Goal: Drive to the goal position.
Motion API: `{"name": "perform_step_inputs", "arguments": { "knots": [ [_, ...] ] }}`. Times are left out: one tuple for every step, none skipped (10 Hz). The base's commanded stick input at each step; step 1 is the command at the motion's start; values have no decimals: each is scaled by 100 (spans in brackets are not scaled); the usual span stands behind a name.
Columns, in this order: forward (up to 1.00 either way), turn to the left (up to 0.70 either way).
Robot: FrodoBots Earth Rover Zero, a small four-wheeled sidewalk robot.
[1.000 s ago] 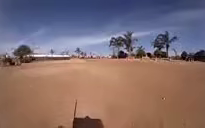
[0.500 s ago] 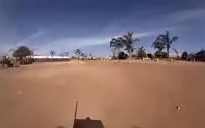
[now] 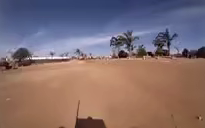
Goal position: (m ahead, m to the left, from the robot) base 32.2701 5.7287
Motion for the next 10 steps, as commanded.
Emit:
{"name": "perform_step_inputs", "arguments": {
  "knots": [
    [70,0],
    [70,0],
    [70,0],
    [70,0],
    [70,0],
    [70,0],
    [70,0],
    [70,0],
    [70,0],
    [70,0]
  ]
}}
